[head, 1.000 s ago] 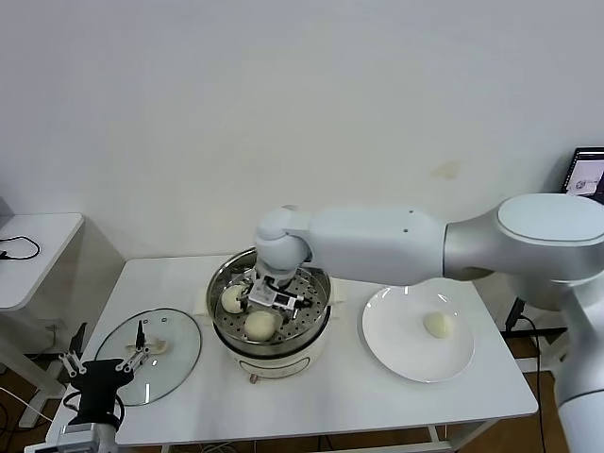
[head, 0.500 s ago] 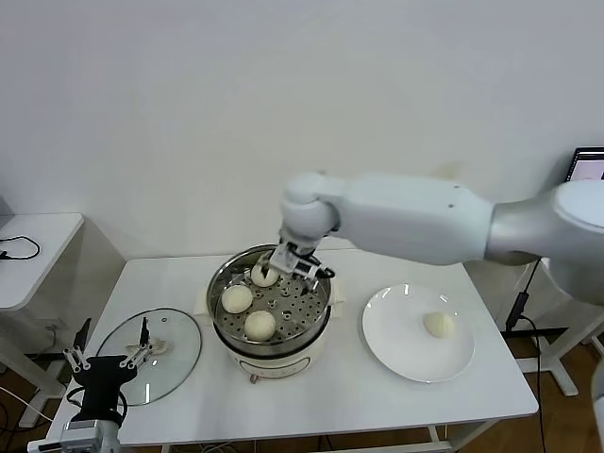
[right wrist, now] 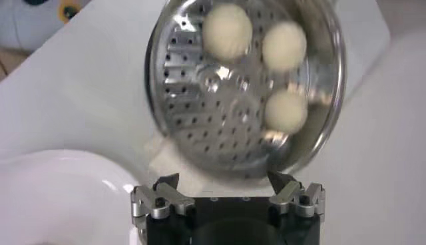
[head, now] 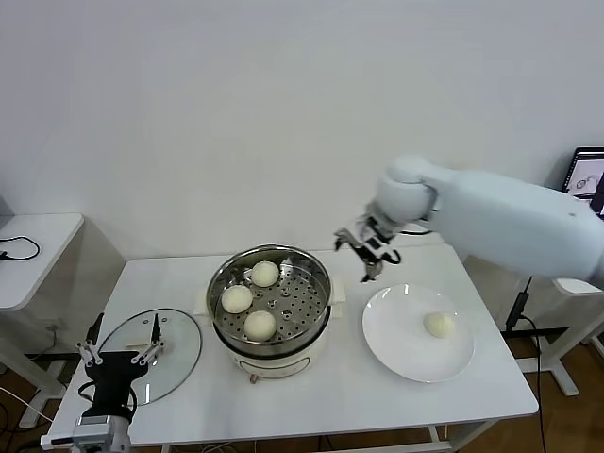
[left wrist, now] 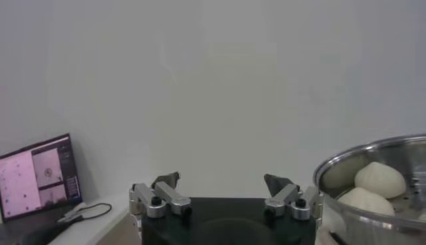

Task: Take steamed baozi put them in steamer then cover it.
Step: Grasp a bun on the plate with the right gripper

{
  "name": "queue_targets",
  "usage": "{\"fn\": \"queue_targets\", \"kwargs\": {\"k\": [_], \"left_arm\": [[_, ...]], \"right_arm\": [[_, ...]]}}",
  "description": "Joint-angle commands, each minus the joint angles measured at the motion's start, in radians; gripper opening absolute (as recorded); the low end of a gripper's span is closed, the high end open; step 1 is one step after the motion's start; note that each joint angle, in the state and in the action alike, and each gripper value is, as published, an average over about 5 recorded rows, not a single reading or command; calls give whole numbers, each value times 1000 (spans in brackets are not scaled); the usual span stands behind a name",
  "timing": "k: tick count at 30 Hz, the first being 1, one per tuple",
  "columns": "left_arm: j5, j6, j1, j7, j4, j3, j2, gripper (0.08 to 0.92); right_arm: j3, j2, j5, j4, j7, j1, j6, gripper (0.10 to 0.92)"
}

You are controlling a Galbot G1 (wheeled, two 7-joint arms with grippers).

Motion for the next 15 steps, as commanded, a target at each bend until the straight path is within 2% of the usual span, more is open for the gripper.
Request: {"fn": "queue_targets", "kwargs": {"k": [1,15], "left_arm": [[12,0,-2,0,7,17,1,823],[33,-3,12,0,14,19,-5,823]], "right_arm": [[60,-253,-77,14,0,-135,-68,823],[286,-284,-232,-107,14,-468,-74,823]]}}
